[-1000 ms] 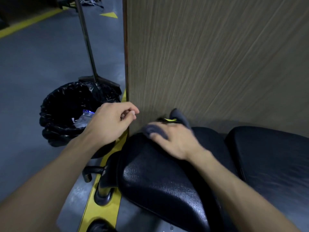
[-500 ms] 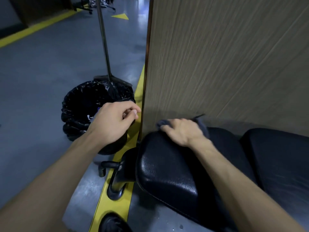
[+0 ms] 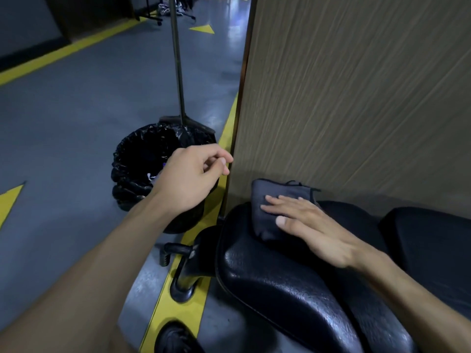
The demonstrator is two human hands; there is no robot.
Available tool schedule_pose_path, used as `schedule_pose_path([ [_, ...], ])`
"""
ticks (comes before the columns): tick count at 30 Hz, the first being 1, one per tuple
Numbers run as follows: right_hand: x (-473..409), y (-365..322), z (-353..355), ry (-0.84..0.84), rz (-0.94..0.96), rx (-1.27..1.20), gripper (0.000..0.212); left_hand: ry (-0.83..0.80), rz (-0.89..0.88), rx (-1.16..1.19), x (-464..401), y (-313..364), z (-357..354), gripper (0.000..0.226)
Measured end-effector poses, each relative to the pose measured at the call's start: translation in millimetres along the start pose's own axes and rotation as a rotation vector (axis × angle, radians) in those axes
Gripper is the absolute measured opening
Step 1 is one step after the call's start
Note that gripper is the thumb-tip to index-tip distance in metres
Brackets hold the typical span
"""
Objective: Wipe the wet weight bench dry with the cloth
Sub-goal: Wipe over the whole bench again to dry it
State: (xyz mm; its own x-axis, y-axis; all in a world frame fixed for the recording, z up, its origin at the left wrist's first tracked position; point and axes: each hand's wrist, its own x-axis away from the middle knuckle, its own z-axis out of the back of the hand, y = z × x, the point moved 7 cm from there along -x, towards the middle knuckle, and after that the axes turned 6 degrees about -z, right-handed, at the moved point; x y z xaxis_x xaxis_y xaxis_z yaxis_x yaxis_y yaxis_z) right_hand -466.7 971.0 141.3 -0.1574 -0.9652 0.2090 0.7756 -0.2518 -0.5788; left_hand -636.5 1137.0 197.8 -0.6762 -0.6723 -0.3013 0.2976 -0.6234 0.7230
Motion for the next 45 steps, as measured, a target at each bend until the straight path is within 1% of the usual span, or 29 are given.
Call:
schedule_pose_path([
  [2,-5,0,6,0.011,-0.074,-0.136,0.061,-0.009,0.012,0.000,0,-4,0,0.022],
  [3,-12,0,11,0.061,-0.109,-0.114,0.065,-0.013,0.014,0.003,0,-5,-1,0.022],
  [4,-21,-1,14,0.111,-0.123,0.032,0.069,-0.016,0.013,0.003,0,-6,-1,0.022],
  [5,-31,-4,10,0.123,-0.141,0.230,0.073,-0.015,0.009,0.004,0,-5,-1,0.022],
  [6,-40,-4,1,0.106,-0.169,0.386,0.078,-0.014,0.005,0.005,0,-5,0,0.022],
  [7,-47,-2,-8,0.072,-0.215,0.457,0.083,-0.012,0.001,0.007,0,-5,1,0.022],
  [12,-81,1,-13,0.037,-0.410,0.411,0.092,-0.008,0.010,0.011,5,-11,8,0.022],
  [14,-98,-9,-23,-0.024,-0.441,0.401,0.096,-0.009,0.017,0.006,8,-16,11,0.023],
  [16,-108,-29,-40,-0.087,-0.395,0.437,0.094,-0.008,0.025,0.000,10,-22,14,0.023],
  [18,-109,-59,-53,-0.113,-0.270,0.498,0.084,0.006,0.038,-0.003,9,-25,15,0.023],
  [22,-63,-112,-102,-0.123,0.155,0.728,0.067,0.027,0.043,0.025,2,-19,8,0.022],
  [24,-34,-120,-122,-0.065,0.343,0.717,0.055,0.039,0.028,0.030,-2,-11,3,0.021],
  [25,-27,-116,-123,-0.036,0.385,0.669,0.050,0.040,0.023,0.031,-3,-7,0,0.021],
  [27,-35,-103,-105,-0.021,0.397,0.535,0.050,0.031,0.013,0.031,-3,1,-5,0.020],
  [28,-47,-94,-93,-0.028,0.351,0.473,0.052,0.031,0.011,0.027,-3,5,-6,0.020],
  [31,-83,-69,-53,0.005,0.077,0.366,0.057,0.046,0.017,0.030,3,14,-8,0.020],
  [32,-85,-61,-47,0.022,0.019,0.352,0.057,0.043,0.019,0.025,4,17,-9,0.020],
  [33,-83,-57,-46,0.030,0.010,0.354,0.057,0.045,0.025,0.019,7,19,-9,0.019],
  [35,-65,-60,-54,0.036,0.080,0.382,0.058,0.047,0.033,0.013,11,23,-11,0.019],
  [39,-19,-66,-66,0.096,0.300,0.400,0.068,0.036,0.039,0.030,24,40,-22,0.019],
  [42,10,-64,-77,0.104,0.424,0.449,0.070,0.021,0.030,0.045,43,59,-26,0.020],
  [45,34,-63,-89,0.123,0.512,0.508,0.074,0.050,0.065,0.044,69,74,-24,0.022],
])
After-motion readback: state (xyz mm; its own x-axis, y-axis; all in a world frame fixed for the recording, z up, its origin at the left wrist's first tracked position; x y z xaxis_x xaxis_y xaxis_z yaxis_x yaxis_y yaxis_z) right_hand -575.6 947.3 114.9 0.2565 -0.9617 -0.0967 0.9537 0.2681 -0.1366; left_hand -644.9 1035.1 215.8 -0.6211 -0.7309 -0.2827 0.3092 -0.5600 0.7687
